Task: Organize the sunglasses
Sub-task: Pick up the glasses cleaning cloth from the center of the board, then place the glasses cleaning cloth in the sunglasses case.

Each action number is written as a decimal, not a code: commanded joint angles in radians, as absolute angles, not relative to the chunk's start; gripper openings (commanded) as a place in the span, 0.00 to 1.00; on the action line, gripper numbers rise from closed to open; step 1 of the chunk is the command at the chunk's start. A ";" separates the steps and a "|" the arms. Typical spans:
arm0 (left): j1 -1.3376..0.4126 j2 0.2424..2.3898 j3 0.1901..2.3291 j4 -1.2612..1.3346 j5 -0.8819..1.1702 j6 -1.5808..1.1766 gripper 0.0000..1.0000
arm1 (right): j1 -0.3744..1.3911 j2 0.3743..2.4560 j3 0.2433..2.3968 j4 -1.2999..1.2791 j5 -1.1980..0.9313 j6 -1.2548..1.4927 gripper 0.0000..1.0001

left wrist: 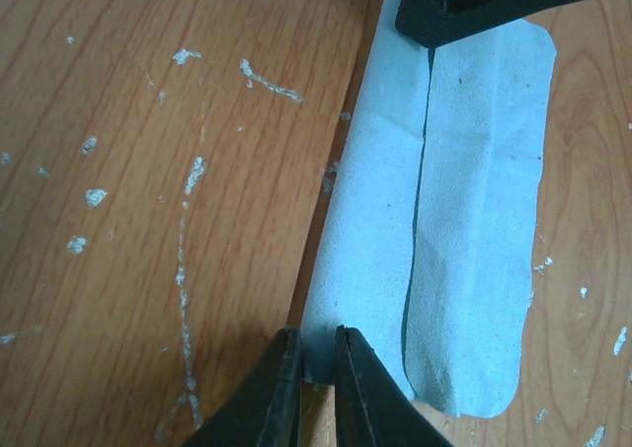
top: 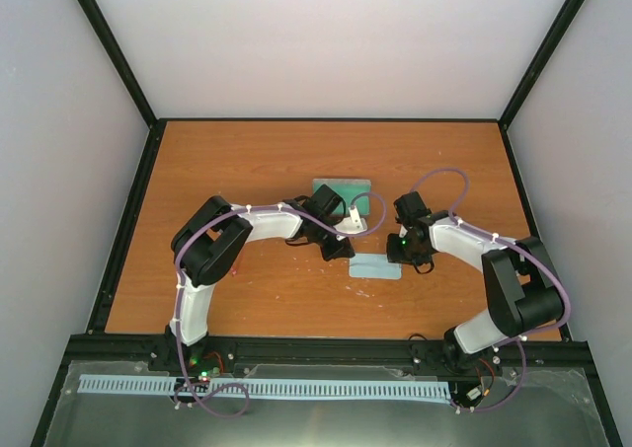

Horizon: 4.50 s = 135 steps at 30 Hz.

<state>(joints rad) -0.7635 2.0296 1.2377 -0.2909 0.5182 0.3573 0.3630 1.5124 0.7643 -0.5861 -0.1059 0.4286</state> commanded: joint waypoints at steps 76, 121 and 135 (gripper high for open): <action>-0.566 1.851 1.176 -0.221 0.359 0.456 0.01 | 0.394 1.746 1.090 -0.433 -0.159 0.388 0.03; -0.451 2.038 1.404 -0.219 0.405 0.538 0.00 | 0.407 1.986 1.413 -0.499 -0.122 0.376 0.03; -0.450 2.066 1.420 -0.210 0.409 0.545 0.00 | 0.408 2.012 1.431 -0.499 -0.088 0.382 0.03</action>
